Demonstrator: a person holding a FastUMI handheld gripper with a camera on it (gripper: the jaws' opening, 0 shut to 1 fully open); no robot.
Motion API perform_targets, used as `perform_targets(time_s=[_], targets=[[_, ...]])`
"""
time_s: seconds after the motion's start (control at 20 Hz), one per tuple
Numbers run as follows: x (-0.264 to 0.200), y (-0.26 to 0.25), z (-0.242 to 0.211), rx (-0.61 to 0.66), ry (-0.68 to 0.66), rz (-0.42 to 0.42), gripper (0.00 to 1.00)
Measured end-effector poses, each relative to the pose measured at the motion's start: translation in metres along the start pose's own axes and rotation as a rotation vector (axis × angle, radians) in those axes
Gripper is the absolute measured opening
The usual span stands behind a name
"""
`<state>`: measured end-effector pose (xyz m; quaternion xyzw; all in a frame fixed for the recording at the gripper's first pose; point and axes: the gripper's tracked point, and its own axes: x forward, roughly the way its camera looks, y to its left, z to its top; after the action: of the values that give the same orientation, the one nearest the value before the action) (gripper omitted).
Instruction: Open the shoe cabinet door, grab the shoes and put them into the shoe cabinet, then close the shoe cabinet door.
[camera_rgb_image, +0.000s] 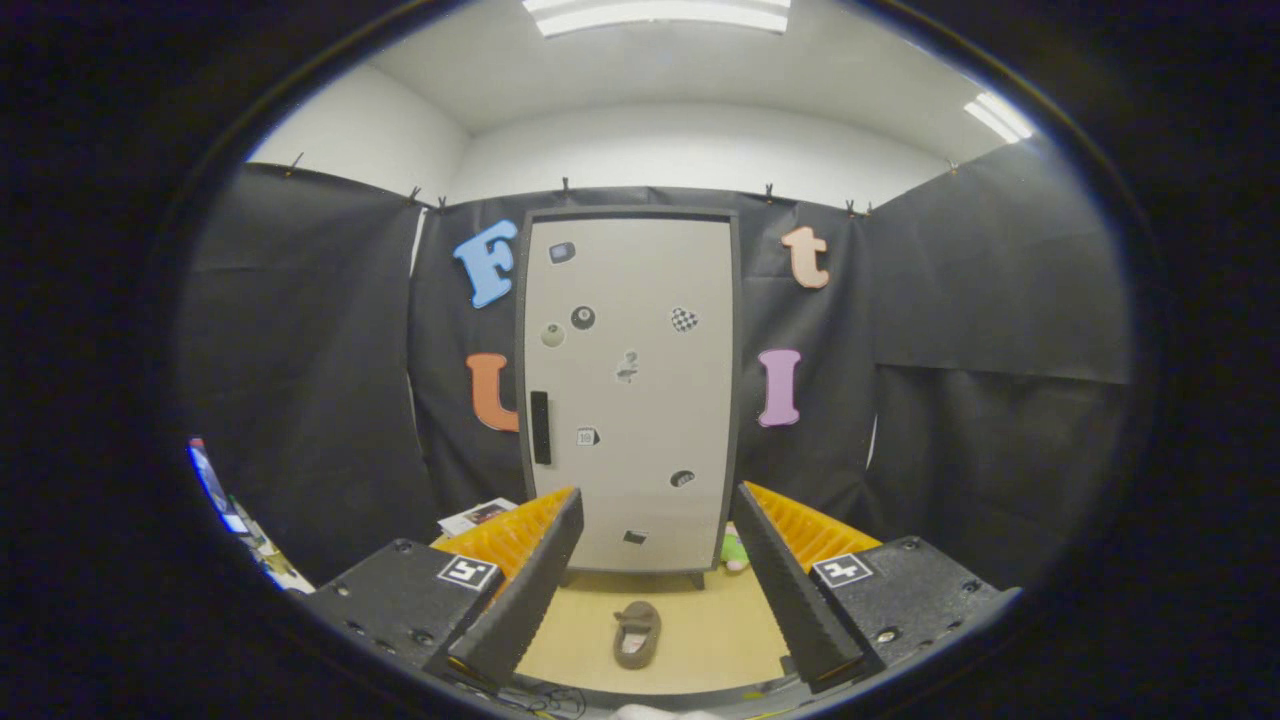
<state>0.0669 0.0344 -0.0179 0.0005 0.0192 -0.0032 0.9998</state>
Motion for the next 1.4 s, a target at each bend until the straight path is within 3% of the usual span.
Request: perform_targets(time_s=[0.35,1.05,1.4], targets=[[0.081,0.053,-0.016,-0.003,0.025,0.105,0.99],[0.299,0.131,-0.041,0.021,0.082,0.231,0.99],[0.356,0.167,-0.048,0.019,0.099,0.267,0.99]])
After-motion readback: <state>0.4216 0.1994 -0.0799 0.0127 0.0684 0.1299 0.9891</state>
